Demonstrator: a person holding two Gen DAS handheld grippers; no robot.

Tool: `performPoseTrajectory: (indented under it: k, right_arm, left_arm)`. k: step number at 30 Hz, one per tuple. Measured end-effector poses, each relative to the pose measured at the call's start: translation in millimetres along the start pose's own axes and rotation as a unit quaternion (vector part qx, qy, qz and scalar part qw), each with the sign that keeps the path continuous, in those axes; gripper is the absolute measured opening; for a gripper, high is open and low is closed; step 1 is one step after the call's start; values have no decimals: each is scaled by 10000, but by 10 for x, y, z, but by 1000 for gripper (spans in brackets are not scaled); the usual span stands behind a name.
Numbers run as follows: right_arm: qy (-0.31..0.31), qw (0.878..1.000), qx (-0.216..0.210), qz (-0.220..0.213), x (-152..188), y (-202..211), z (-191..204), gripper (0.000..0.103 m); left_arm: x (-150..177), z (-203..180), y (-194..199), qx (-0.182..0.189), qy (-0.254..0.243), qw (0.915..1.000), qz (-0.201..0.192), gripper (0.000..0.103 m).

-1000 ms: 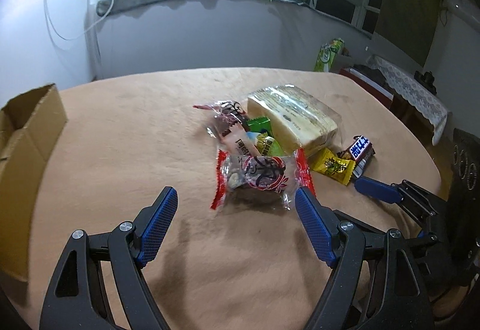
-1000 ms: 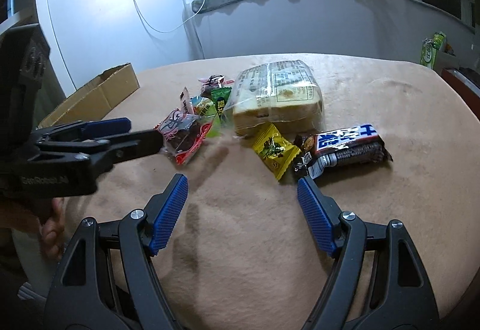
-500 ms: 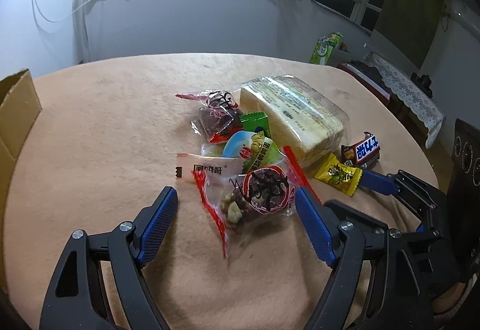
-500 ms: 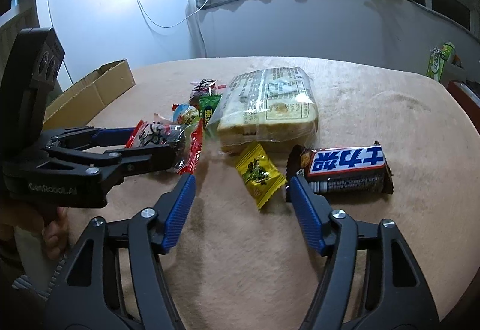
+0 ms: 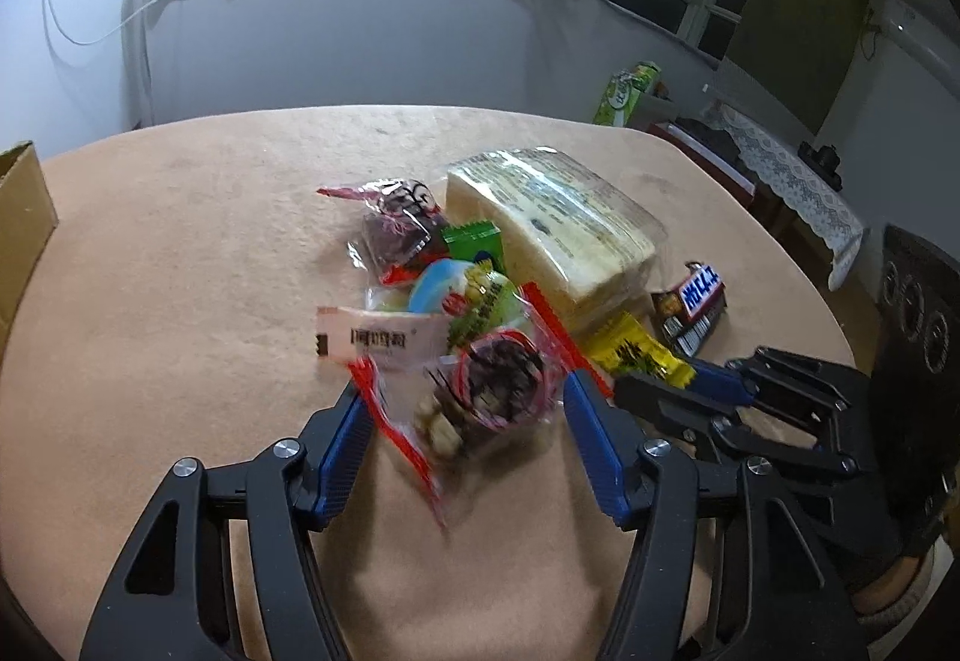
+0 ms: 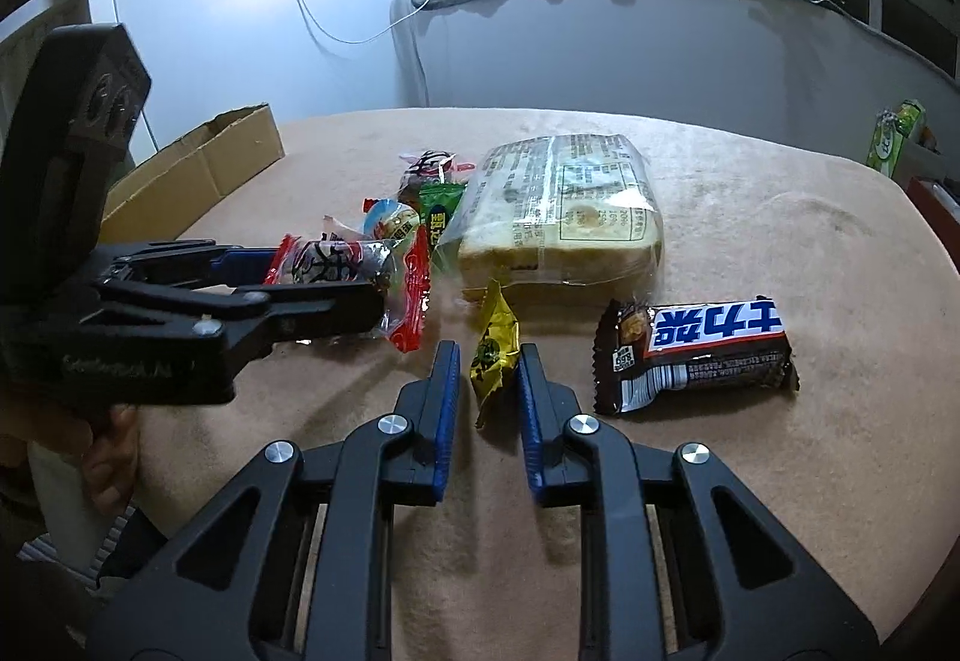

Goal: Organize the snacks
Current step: 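Grasp the yellow packet with the right gripper while the left gripper grasps a red-edged candy bag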

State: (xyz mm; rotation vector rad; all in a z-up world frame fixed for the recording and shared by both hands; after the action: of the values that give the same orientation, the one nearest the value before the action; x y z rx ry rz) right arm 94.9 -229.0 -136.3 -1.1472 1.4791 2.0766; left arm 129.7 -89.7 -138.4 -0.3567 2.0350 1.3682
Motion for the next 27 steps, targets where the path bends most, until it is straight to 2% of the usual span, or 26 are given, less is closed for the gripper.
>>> performPoseTrajectory:
  k: [2, 7, 18, 27]
  right_arm:
    - [1, 10000, -7, -1, 4, 11, 1, 13]
    - [-90, 9999, 49, -96, 19, 56, -14, 13]
    - [-258, 9988, 122, -393, 19, 331, 25, 12]
    - [-74, 9974, 213, -678, -108, 628, 260, 12]
  left_arm:
    - [-18, 29, -13, 175, 113, 9998, -19, 53]
    - [34, 8, 37, 182, 30, 9998, -85, 44]
    - [102, 67, 415, 26, 240, 9984, -517, 42]
    - [151, 133, 822, -175, 235, 9952, -937, 42]
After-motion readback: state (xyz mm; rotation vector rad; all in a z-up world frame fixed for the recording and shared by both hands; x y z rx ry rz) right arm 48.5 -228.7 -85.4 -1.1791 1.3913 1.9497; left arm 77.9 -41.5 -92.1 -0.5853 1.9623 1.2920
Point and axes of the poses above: each gripper's, at about its wrist camera, not at the fingertips, and y roughly against the way its jaws point, z to its left, x to its underside, the point moved 3 cm from there along -y, roughly the way its jaws point, and after that the axes turned 2 degrees about z, right-handed, at the moved point
